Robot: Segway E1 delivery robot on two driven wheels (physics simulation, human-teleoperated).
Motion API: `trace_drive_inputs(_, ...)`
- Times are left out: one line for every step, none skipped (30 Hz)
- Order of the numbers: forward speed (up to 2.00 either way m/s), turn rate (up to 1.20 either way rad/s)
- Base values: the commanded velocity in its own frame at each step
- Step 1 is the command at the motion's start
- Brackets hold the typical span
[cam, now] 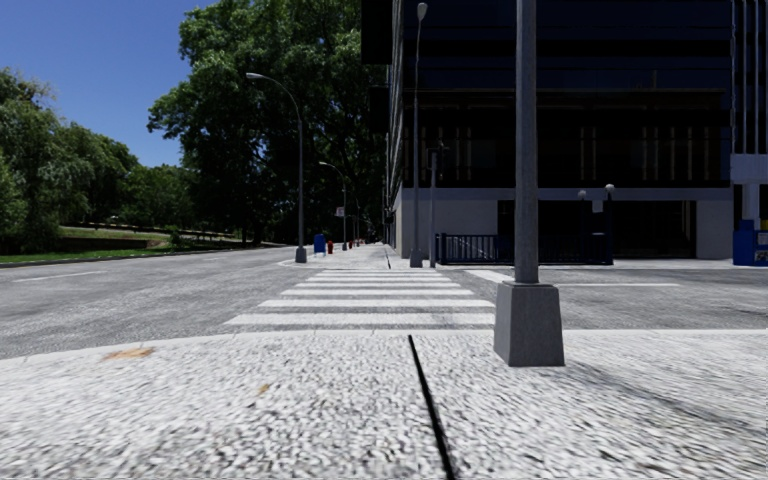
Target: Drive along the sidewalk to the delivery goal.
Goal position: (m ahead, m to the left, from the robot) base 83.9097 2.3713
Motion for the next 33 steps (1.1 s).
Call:
trace_drive_inputs(2.0, 0.0)
trace_drive_inputs(2.0, 0.0)
trace_drive_inputs(2.0, 0.0)
trace_drive_inputs(2.0, 0.0)
trace_drive_inputs(2.0, 0.0)
trace_drive_inputs(2.0, 0.0)
trace_drive_inputs(2.0, 0.0)
trace_drive_inputs(2.0, 0.0)
trace_drive_inputs(2.0, 0.0)
trace_drive_inputs(2.0, 0.0)
trace_drive_inputs(2.0, 0.0)
trace_drive_inputs(2.0, 0.0)
trace_drive_inputs(2.0, 0.0)
trace_drive_inputs(2.0, 0.0)
trace_drive_inputs(2.0, 0.0)
trace_drive_inputs(2.0, 0.0)
trace_drive_inputs(2.0, 0.0)
trace_drive_inputs(2.0, 0.0)
trace_drive_inputs(2.0, 0.0)
trace_drive_inputs(2.0, 0.0)
trace_drive_inputs(2.0, 0.0)
trace_drive_inputs(2.0, 0.0)
trace_drive_inputs(2.0, 0.0)
trace_drive_inputs(2.0, 0.0)
trace_drive_inputs(2.0, 0.0)
trace_drive_inputs(2.0, 0.0)
trace_drive_inputs(2.0, 0.0)
trace_drive_inputs(2.0, 0.0)
trace_drive_inputs(2.0, 0.0)
trace_drive_inputs(2.0, 0.0)
trace_drive_inputs(2.0, 0.0)
trace_drive_inputs(2.0, 0.0)
trace_drive_inputs(2.0, 0.0)
